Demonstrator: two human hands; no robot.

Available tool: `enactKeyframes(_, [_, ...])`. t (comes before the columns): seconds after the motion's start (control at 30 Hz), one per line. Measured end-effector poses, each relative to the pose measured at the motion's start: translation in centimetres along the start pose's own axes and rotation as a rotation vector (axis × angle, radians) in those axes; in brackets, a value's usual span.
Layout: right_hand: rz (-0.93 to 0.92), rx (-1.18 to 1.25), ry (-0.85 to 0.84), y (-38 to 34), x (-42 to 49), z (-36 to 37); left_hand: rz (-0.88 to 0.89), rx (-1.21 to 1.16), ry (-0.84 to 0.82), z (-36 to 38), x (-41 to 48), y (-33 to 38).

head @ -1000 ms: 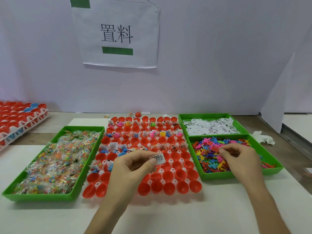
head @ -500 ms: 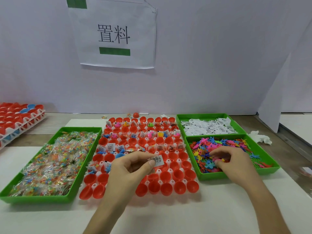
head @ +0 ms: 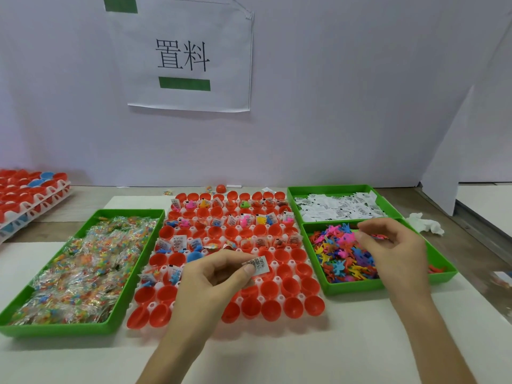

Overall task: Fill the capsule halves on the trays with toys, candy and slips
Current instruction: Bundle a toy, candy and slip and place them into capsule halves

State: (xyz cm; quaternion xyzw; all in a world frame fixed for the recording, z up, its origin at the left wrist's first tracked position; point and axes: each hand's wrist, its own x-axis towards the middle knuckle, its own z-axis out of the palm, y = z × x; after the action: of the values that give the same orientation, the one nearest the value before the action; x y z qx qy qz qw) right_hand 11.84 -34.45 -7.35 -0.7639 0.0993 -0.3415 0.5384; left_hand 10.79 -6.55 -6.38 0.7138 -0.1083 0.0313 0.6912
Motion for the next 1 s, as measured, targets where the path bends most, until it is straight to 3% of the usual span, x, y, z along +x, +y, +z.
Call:
enactKeyframes(0.27, [0.024,0.477,-0.298,-4.8,-3.7,4.0,-0.002,0.000,-0.005,0.0,-0.1,-0.1])
enactKeyframes(0.47, [-0.013,0.466,-0.525,-5.8,-5.7,5.4,-0.010,-0.004,0.006,0.1,0.0,-0.2])
enactKeyframes(0.57, [-0.067,0.375,-0.511,-6.0,-6.2,6.0,-0.008,-0.013,0.001,0.1,0.1,-0.3])
enactKeyframes(0.77, [-0.175,0.246,-0.328,-6.0,-7.0,6.6,-0.039,-0.021,0.014,0.4,0.1,-0.6])
enactKeyframes(1.0, [-0.250,0.139,-0.334,-6.4,-7.8,6.8,-0.042,-0.071,0.021,0.3,0.1,-0.7])
